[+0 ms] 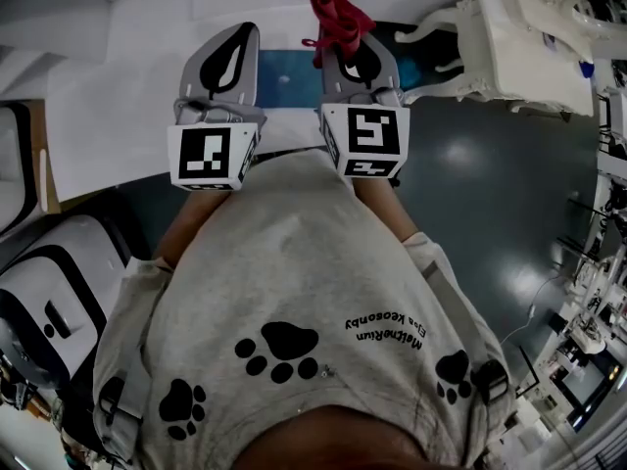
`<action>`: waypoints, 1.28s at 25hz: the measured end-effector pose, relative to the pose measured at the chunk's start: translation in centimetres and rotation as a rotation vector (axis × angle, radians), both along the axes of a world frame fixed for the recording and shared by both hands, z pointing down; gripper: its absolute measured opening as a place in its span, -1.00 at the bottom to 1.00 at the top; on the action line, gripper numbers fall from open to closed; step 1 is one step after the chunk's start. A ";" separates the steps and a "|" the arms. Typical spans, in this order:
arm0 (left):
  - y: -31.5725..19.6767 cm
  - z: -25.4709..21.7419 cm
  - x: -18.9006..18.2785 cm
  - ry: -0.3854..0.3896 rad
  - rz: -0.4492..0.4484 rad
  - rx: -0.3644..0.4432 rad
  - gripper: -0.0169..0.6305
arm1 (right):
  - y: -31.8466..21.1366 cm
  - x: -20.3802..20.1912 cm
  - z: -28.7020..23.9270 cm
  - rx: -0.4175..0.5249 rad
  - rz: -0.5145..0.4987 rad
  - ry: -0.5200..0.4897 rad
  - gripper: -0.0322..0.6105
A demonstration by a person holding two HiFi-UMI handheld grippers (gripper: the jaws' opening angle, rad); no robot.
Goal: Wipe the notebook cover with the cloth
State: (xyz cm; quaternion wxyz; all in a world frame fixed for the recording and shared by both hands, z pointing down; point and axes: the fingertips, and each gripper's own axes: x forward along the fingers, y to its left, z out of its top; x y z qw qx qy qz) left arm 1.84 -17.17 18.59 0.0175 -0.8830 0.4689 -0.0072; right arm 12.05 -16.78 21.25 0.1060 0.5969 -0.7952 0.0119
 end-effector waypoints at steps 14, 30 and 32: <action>0.3 -1.2 -0.2 -0.014 -0.005 0.050 -0.96 | 1.7 -1.0 -2.3 0.110 -0.027 -0.003 -0.76; 0.9 -0.9 0.2 -0.020 0.010 0.049 -0.96 | 2.1 -1.4 -2.0 0.109 -0.043 -0.004 -0.76; 0.8 -0.8 0.2 -0.022 0.009 0.048 -0.96 | 2.0 -1.5 -2.5 0.130 -0.052 -0.007 -0.76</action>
